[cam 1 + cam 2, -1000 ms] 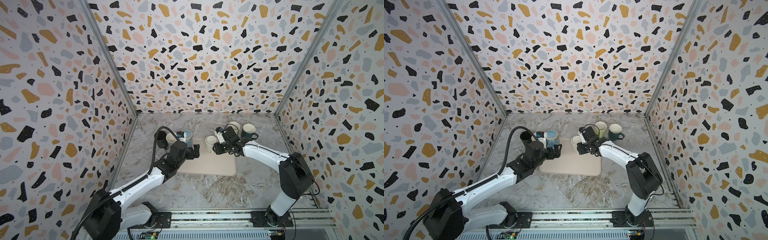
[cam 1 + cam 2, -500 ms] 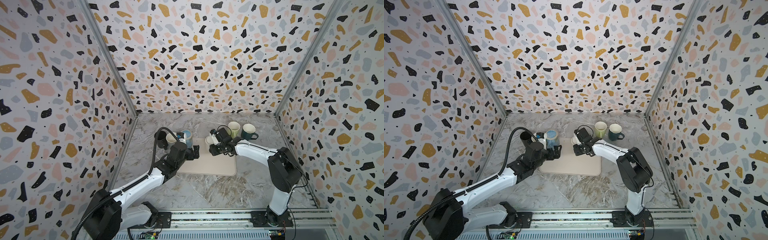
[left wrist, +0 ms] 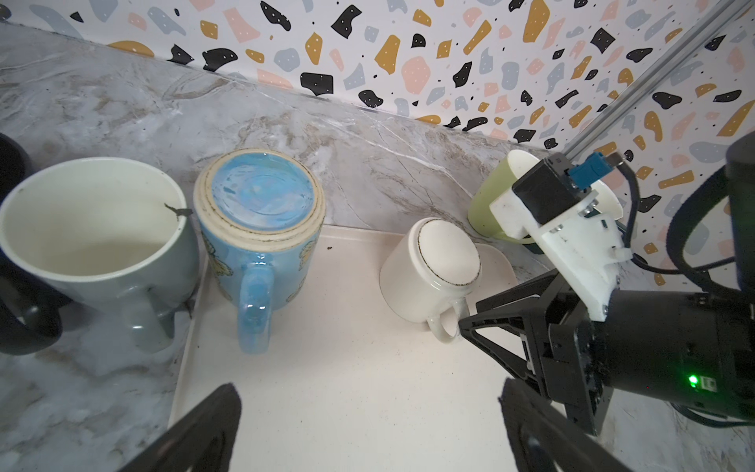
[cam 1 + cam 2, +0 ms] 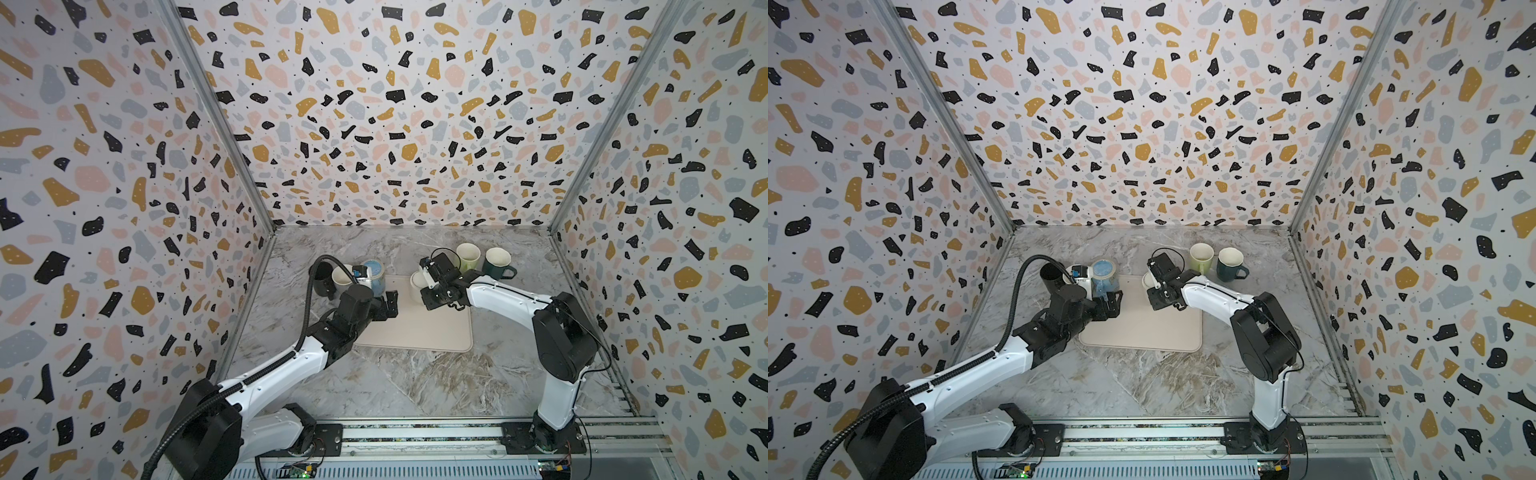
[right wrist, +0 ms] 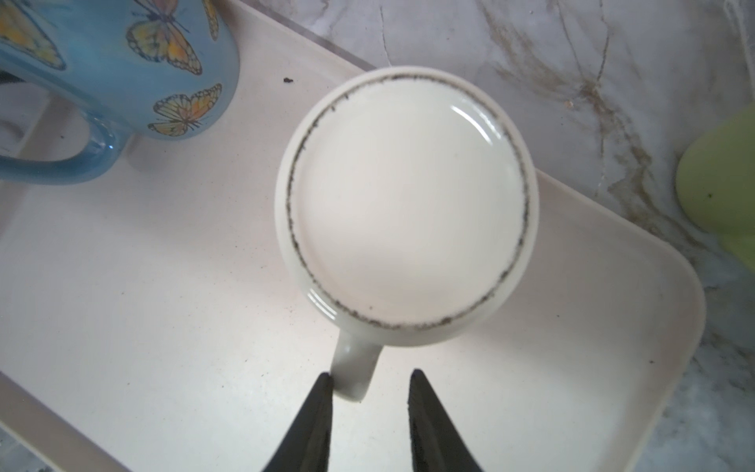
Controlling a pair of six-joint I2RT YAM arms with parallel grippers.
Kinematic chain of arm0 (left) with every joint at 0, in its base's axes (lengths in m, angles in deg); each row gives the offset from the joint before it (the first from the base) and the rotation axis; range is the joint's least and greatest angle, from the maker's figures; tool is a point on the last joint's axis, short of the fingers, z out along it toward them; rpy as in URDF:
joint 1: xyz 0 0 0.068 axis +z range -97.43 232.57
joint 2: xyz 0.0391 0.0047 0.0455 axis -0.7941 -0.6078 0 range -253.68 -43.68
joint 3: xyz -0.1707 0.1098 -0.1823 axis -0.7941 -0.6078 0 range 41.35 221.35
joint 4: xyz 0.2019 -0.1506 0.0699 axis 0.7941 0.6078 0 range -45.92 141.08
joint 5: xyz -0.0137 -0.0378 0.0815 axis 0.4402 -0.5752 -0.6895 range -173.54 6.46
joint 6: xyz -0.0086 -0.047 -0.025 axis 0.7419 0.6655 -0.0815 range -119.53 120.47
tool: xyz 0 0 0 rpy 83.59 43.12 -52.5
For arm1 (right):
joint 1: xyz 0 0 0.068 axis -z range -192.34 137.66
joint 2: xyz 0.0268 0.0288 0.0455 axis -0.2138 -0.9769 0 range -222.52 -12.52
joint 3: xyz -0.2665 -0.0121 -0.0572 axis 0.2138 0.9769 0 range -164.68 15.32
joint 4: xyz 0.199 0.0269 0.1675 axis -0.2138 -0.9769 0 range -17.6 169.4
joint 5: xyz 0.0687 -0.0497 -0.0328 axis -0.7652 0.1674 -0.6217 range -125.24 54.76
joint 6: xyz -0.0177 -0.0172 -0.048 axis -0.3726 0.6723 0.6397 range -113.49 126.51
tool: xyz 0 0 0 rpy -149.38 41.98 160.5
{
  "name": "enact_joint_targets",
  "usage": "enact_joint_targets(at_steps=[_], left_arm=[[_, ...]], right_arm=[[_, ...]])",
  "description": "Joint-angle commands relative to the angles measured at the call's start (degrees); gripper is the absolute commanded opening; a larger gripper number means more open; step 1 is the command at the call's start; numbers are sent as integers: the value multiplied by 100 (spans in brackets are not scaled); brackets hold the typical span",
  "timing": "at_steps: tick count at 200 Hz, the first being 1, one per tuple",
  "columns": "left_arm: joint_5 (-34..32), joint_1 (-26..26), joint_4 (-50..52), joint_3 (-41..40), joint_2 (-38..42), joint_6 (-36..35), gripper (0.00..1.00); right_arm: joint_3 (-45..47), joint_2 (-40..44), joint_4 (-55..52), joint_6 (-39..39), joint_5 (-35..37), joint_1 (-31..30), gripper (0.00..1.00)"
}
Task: Turn the mug right side up
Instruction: Pick up the mug from the tray.
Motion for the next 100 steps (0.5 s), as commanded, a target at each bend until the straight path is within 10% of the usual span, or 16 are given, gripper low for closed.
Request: enact_joint_targets(at_steps=[1, 100], left_arm=[[12, 35, -252, -68, 95, -3, 100], [57, 42, -269, -99, 97, -2, 100]], right_arm=[[-268, -44, -337, 80, 197, -8, 32], [-873, -500, -580, 139, 161, -7, 32]])
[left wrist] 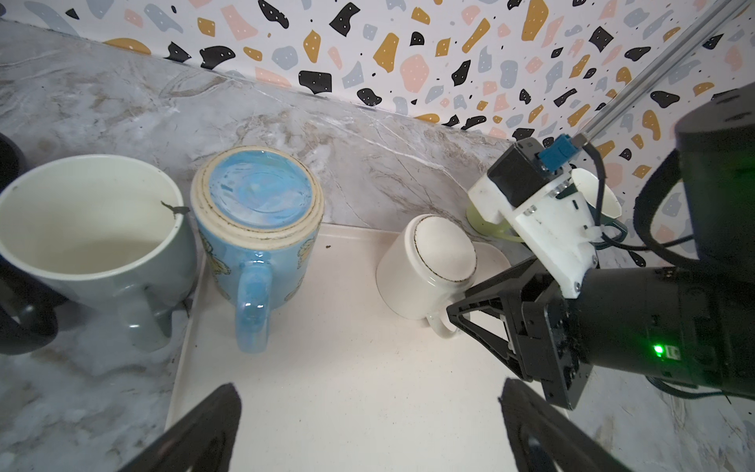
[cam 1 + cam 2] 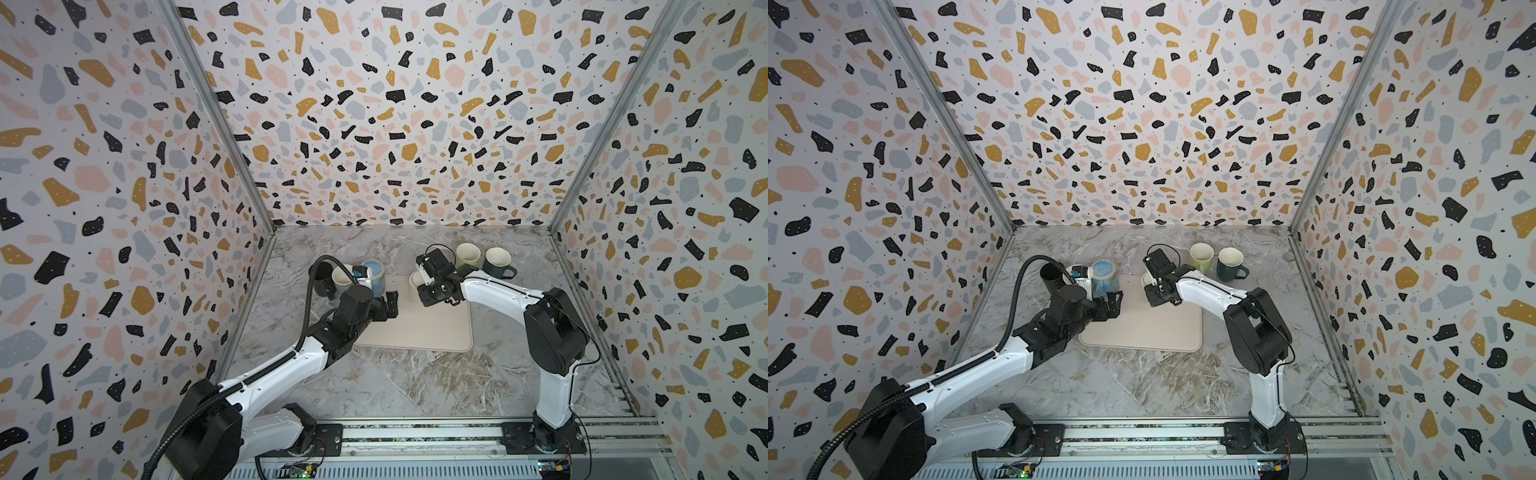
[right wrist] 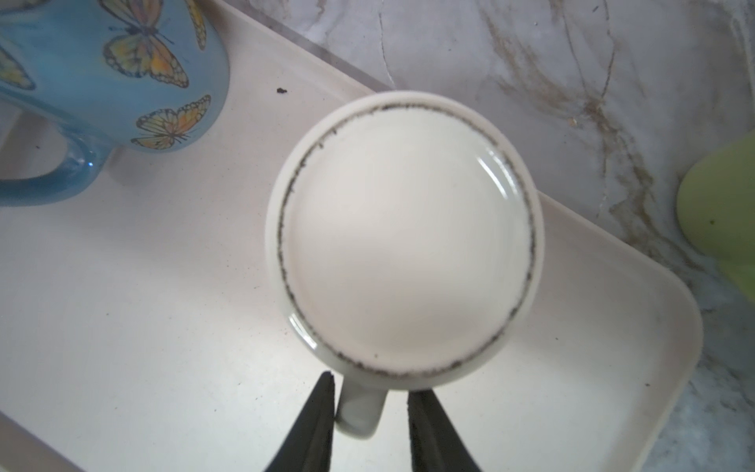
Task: Turn the mug right side up
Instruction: Pick up the mug from the tray.
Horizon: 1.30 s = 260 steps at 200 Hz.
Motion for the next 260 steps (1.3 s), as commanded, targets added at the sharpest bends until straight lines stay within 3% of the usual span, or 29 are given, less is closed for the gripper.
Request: enact_joint_targets(at_steps=[1, 199, 260], left_arm=[[13, 41, -239, -73, 96, -4, 100], [98, 41, -399, -59, 43, 33, 100], [39, 50, -402, -100, 84, 101, 100]], right_arm=[[-285, -56, -244, 63, 98, -4, 32], [-728, -354, -454, 112, 339, -4, 28], [-793, -464, -461, 115, 370, -7, 22]])
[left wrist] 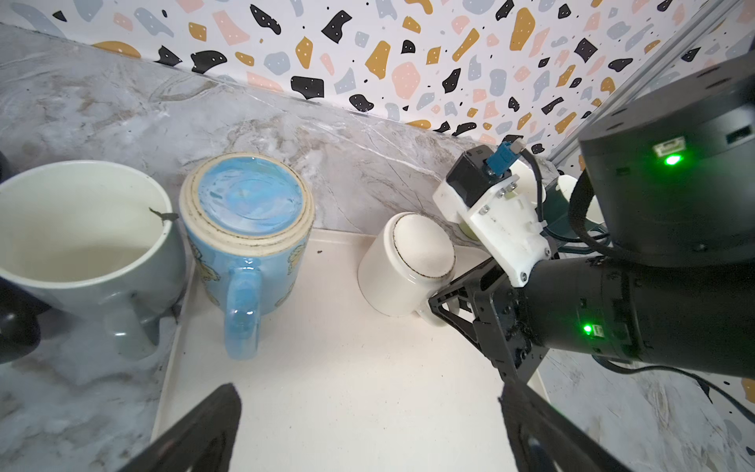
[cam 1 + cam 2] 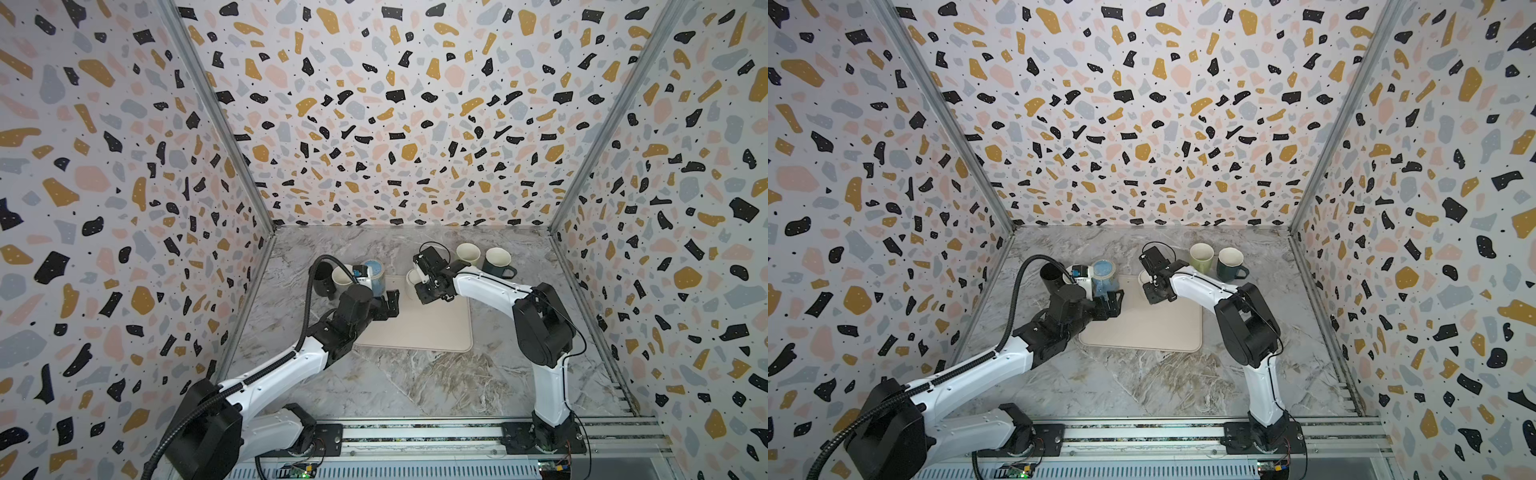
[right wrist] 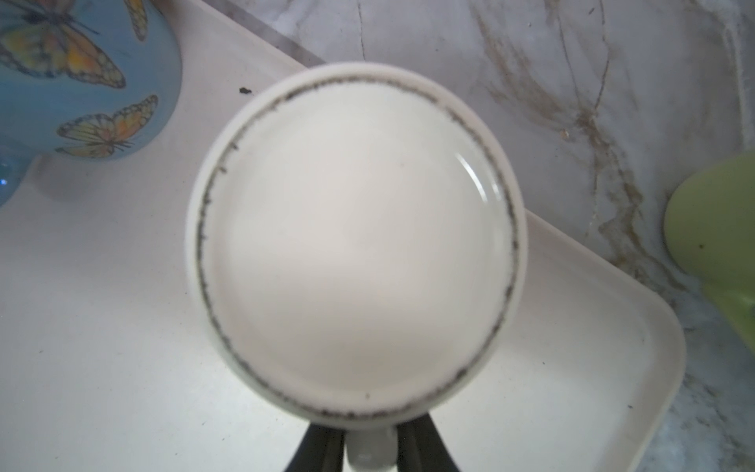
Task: Turn the mug right side up
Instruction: Pick up the mug from the tray.
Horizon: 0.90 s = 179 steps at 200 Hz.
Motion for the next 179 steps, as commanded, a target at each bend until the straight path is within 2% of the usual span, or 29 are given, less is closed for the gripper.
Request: enact_joint_targets(at_steps=[1, 179], left_arm=[[-26, 48, -255, -88, 81, 57, 100], [-158, 171, -220, -167, 104, 108, 100]], right_arm=[[-215, 26, -116, 35, 68, -10, 22], [244, 293, 217, -52, -76, -5, 16]])
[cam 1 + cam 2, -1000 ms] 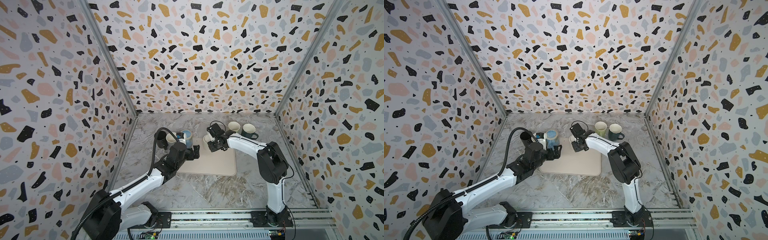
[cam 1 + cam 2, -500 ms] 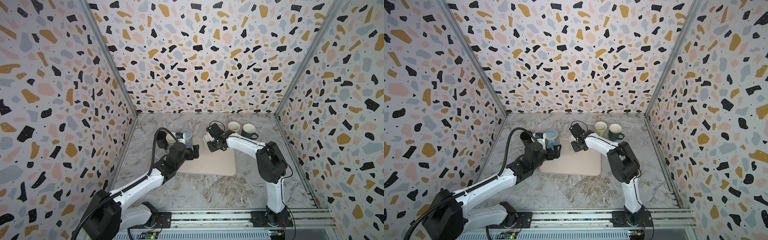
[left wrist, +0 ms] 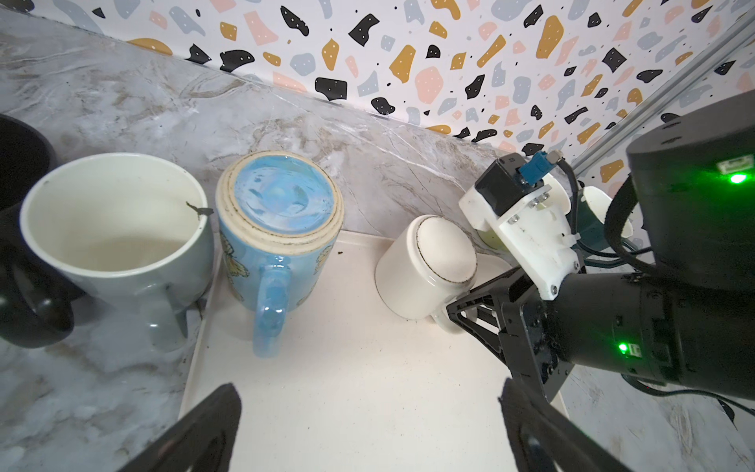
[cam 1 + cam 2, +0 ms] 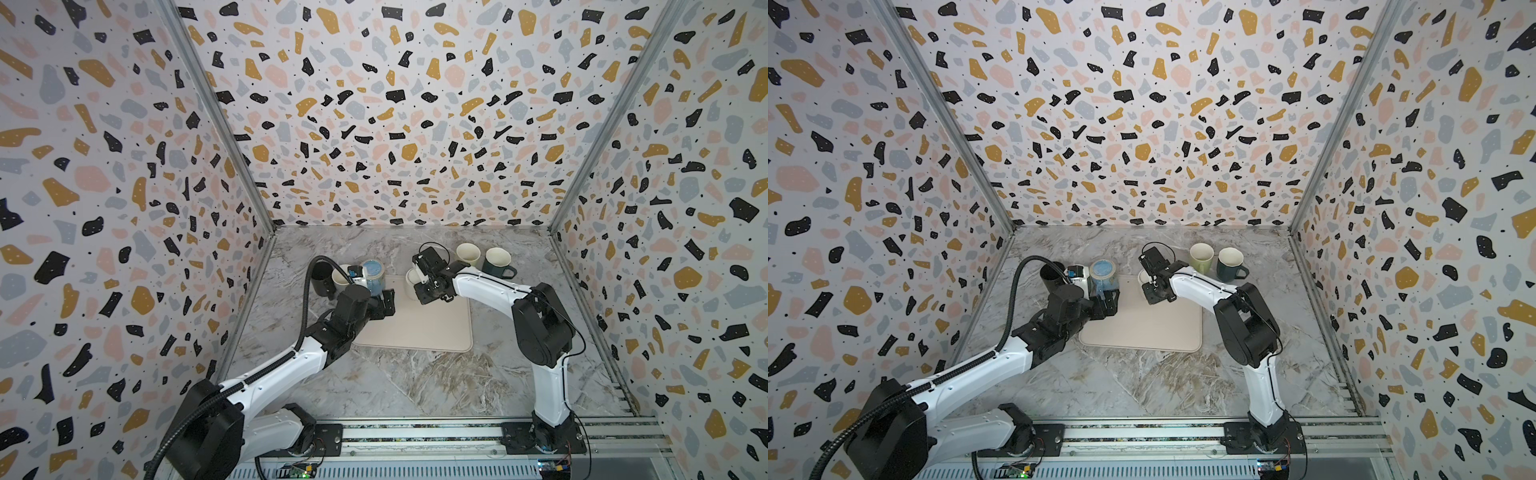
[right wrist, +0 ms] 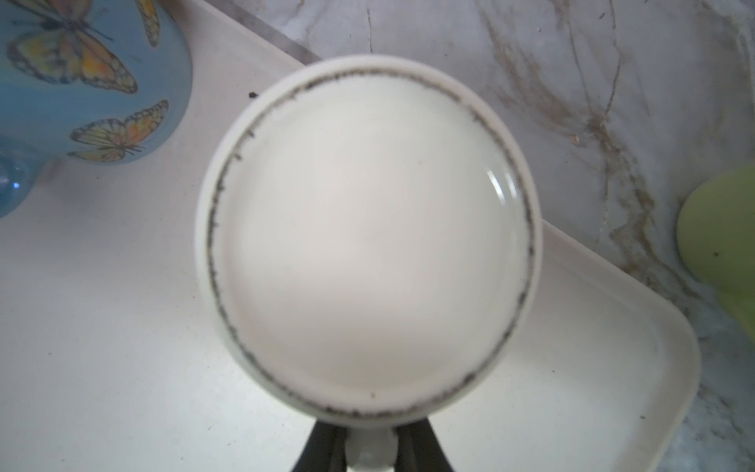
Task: Turn the mug right side up
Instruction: Pick up the mug from the tray.
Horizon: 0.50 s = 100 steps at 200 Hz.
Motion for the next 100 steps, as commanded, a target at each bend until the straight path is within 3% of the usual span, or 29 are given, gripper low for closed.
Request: enact_joint_targets(at_steps=[1, 58, 100], left_arm=[[-47, 31, -198, -73, 104, 19, 100], [-38, 31, -268, -108, 96, 17, 100], [-31, 40, -283, -92, 79, 29, 100]], right_arm=[[139, 264, 67, -50, 1, -2, 16], [242, 366, 103, -67, 29, -9, 15], [312, 452, 142, -67, -16, 14, 8]])
